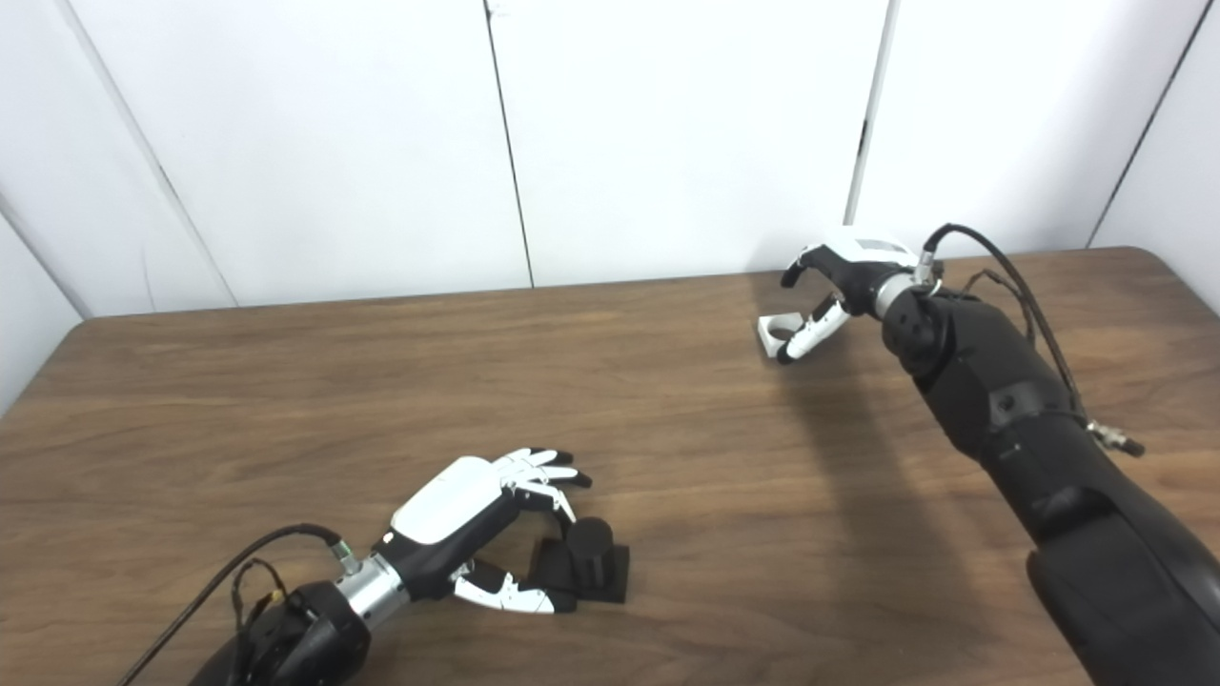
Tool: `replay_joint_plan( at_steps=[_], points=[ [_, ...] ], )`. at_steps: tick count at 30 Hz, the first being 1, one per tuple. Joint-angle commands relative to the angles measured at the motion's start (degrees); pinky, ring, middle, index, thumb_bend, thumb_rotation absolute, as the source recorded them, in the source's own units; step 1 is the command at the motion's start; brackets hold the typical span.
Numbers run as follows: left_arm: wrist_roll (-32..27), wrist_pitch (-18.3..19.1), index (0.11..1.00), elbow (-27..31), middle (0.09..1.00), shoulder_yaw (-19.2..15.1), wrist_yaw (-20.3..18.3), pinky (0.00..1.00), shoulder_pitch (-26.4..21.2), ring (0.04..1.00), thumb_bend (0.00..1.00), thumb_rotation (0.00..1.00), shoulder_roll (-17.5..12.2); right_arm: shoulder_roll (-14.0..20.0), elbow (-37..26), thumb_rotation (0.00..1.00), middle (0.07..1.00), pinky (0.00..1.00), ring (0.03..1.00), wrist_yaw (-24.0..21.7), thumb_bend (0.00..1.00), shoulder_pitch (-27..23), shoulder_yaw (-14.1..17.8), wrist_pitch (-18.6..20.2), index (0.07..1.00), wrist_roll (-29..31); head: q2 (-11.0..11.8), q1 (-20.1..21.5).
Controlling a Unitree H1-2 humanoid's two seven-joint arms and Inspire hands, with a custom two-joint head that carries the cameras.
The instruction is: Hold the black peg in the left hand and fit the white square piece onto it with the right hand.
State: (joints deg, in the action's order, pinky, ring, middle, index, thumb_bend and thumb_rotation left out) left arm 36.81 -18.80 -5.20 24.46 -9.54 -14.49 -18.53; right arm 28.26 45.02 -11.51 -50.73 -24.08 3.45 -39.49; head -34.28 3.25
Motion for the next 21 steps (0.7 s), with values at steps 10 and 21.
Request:
replay_joint_plan(
  at_steps=[10,21],
  points=[
    [1.56,1.01,0.544,-0.20,0.859,1.00,-1.74,0.96,-0.81,0.938,0.55,0.40,0.58,-0.07,0.19,0.32,0.933,0.93,0.991,-1.04,0.91,-4.70,-2.20,-1.05,0.751,-1.52,-0.04,-0.29],
    [1.67,0.68,0.545,-0.46,0.857,0.94,-1.21,0.95,-0.77,0.935,0.55,0.41,0.73,-0.15,1.34,0.30,0.927,0.93,0.989,-0.96,0.86,-4.87,-2.71,-1.98,0.686,-1.63,-0.16,-0.40]
  ],
)
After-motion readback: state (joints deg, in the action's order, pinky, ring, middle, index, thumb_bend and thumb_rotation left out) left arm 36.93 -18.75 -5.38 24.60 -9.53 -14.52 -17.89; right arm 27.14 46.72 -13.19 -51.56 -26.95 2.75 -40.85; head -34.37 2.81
